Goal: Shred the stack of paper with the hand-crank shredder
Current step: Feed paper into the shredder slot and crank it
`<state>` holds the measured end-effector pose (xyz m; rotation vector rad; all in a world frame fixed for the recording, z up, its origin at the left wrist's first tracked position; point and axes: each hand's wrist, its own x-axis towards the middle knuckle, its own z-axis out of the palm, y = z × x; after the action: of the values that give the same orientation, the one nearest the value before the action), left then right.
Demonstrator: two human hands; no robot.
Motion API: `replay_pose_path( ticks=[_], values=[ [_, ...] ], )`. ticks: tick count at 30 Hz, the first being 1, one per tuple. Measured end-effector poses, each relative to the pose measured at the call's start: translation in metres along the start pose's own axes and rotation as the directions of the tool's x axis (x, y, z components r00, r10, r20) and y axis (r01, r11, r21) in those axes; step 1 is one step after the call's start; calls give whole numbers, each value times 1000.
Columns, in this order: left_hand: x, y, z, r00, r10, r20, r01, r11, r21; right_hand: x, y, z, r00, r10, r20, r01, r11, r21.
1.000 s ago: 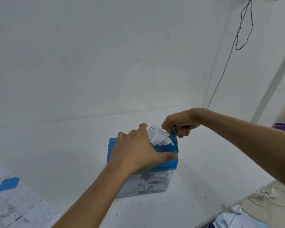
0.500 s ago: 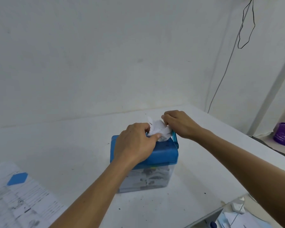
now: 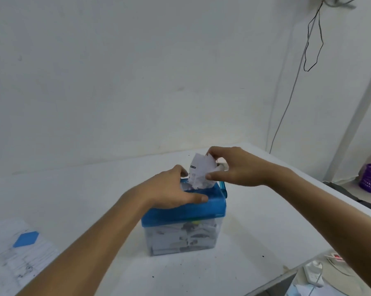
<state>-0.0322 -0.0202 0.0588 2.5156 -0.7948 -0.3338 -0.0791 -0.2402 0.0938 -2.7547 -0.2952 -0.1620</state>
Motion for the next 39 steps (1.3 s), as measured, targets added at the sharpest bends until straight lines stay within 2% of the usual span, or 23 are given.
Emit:
replay_pose_path(
  ticks=[3,5,7,8,11,15,18,23,26,31,32,33,35,37,38,39],
  values=[
    [3,-1,7,998,1,-57,6,991,131,0,-18,16,997,-49,-65,49,999,-3],
    [2,-1,13,991,35,-130,-17,990,138,4,-26,33,983,-133,-129,119,987,-105],
    [-1,-1,14,988,46,-147,-32,995,98,13,-30,45,976,-182,-121,156,967,-200],
    [-2,0,12,988,37,-150,-26,997,71,16,-31,46,979,-179,-101,157,968,-195],
    [0,2,9,988,12,-154,-6,999,40,26,-30,45,987,-138,-84,137,990,-19],
    [4,0,12,985,12,-173,3,996,89,35,-31,54,992,-43,-123,56,993,108],
    [3,1,11,987,27,-160,-15,997,80,39,-35,57,989,16,-149,5,991,137],
    [3,1,10,986,45,-159,-35,997,63,41,-40,61,985,4,-173,5,999,51],
    [3,2,10,987,60,-148,-44,993,105,41,-38,62,978,55,-203,-37,995,92],
    [3,-1,10,991,49,-124,-25,981,190,32,-47,44,997,2,-76,6,995,102],
    [1,-1,10,991,52,-125,-28,982,188,27,-46,35,997,-10,-74,21,987,158],
    [0,-1,10,990,60,-127,-36,982,186,21,-43,25,994,-23,-106,51,961,272],
    [-3,0,11,989,85,-120,-60,979,196,4,-28,7,947,-30,-320,181,872,455],
    [-5,2,12,987,100,-122,-71,972,223,-15,-2,3,826,37,-562,238,881,409],
    [-6,3,12,986,97,-132,-65,971,229,-25,10,7,777,64,-626,188,926,329],
    [-7,4,12,985,89,-147,-55,973,225,-35,19,15,759,66,-648,110,967,228]
  ],
)
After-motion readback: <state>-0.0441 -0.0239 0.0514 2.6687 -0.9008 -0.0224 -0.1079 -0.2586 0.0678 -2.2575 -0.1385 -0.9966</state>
